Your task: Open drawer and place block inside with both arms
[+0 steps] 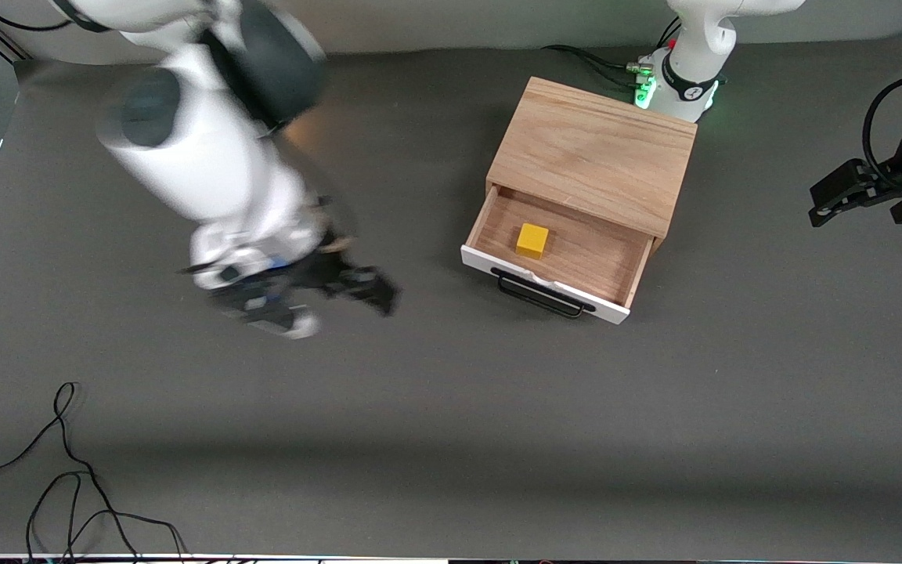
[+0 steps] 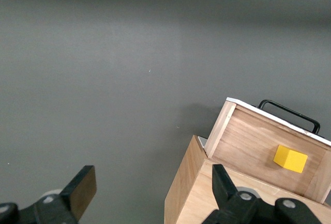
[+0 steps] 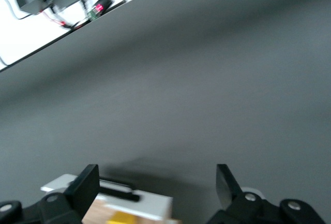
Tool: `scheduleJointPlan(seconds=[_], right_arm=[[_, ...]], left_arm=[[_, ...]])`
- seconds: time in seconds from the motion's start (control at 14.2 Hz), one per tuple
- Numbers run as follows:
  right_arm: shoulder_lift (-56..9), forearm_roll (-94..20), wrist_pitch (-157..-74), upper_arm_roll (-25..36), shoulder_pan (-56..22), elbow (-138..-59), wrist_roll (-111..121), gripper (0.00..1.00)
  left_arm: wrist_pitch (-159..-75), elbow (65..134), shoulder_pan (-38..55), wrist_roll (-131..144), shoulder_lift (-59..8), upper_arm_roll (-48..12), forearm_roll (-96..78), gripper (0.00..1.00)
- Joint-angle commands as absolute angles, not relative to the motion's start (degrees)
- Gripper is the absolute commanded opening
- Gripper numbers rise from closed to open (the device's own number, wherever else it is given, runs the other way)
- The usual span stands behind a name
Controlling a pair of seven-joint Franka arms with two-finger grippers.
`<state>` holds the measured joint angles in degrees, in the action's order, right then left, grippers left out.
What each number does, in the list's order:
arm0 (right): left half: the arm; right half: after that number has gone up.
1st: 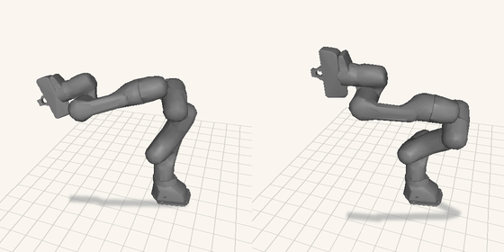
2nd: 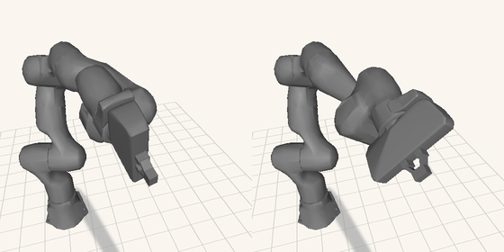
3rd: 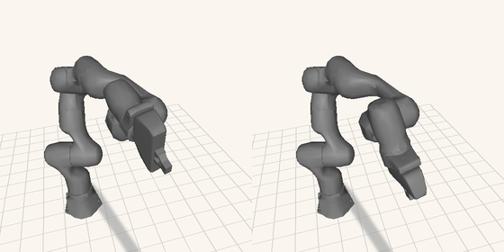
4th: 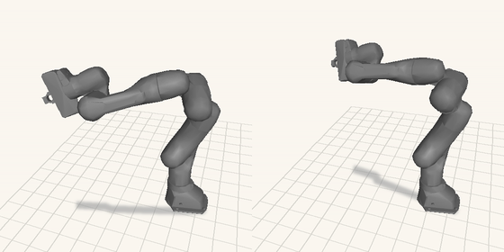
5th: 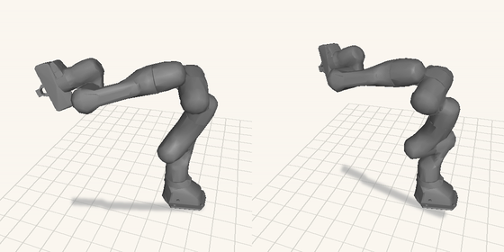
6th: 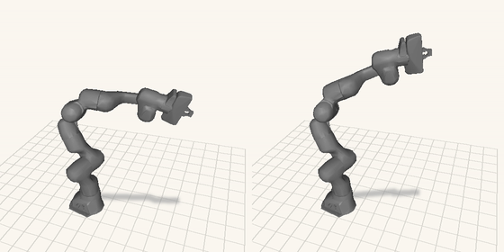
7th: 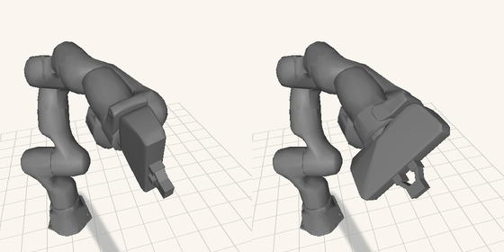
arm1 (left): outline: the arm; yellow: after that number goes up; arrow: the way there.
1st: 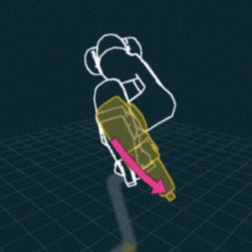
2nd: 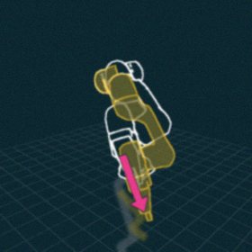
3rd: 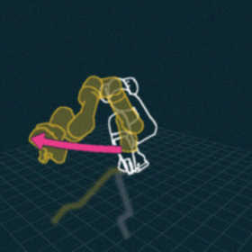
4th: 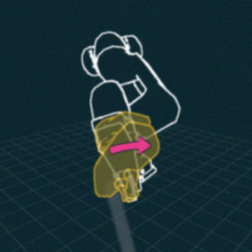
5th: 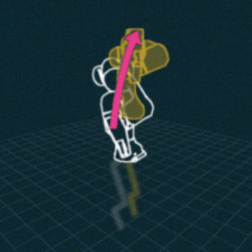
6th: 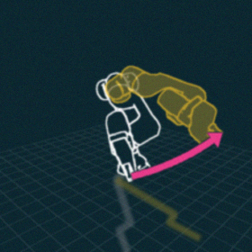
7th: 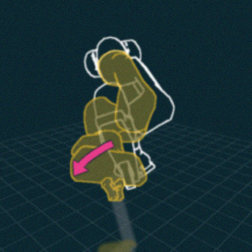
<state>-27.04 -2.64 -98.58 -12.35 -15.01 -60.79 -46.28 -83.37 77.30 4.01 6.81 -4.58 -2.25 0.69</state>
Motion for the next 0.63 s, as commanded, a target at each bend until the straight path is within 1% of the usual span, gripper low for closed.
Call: scheduleJointPlan(seconds=[0.0, 0.14, 0.21, 0.28, 0.35, 0.56], right_arm=[[-19.72, -4.22, -95.45, -9.34, -9.86, -67.82, -36.07, 1.0], [-14.61, -4.39, -96.58, -1.89, -9.67, -75.81, -26.77, 1.0], [-12.85, -4.57, -97.29, 1.11, -9.67, -78.63, -22.89, 1.0], [-11.35, -4.57, -97.38, 2.88, -9.58, -80.75, -20.24, 1.0], [-9.68, -4.66, -97.3, 3.68, -9.32, -82.42, -18.47, 1.0], [-5.37, -4.13, -96.86, 3.6, -8.18, -86.82, -17.4, 1.0]], left_arm=[[-81.48, 76.64, 4.04, 6.06, -4.4, -2.46, 0.35, 1.0], [-80.95, 76.64, 3.87, 6.06, -4.39, -2.37, 0.44, 1.0], [-80.77, 76.73, 3.87, 5.98, -4.31, -2.29, 0.35, 1.0], [-80.86, 77.6, 3.95, 5.8, -3.52, -2.11, 0.09, 1.0], [-81.47, 79.7, 4.04, 5.71, -2.04, -2.28, 0.17, 1.0], [-84.28, 86.82, 3.61, 5.63, 2.8, -2.37, 0.18, 1.0]])
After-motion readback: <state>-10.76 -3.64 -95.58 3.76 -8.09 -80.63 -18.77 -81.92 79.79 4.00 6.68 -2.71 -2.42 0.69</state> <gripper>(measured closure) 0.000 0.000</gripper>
